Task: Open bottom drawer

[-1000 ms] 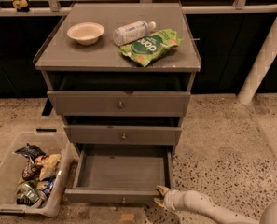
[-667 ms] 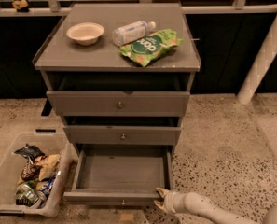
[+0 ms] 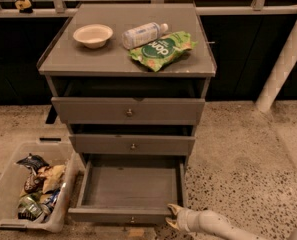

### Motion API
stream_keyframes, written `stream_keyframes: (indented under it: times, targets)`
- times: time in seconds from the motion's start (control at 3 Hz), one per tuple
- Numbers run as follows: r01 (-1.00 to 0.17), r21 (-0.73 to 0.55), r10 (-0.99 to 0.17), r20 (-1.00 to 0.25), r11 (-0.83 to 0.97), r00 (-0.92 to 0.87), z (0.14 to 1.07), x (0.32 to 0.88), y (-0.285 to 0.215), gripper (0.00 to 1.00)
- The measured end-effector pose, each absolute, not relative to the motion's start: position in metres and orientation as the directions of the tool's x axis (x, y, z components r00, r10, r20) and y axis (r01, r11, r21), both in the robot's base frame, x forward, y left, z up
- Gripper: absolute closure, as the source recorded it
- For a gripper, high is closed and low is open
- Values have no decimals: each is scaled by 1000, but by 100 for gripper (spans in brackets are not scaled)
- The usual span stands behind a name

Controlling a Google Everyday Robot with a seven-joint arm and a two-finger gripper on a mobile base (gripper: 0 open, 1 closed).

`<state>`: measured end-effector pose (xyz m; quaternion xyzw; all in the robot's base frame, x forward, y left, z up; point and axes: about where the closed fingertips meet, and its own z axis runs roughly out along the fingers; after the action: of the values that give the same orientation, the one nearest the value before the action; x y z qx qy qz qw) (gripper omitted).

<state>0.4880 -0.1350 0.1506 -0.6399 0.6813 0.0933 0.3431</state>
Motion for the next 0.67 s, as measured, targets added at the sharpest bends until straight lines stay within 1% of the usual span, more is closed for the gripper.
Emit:
stream_keyframes:
  times: [0.33,0.67]
  targets:
    - [-936,-312,-808,-587,164,54,156,488,-135,100]
    - [-938,-305,-802,-595,167,50,147,472,-137,100]
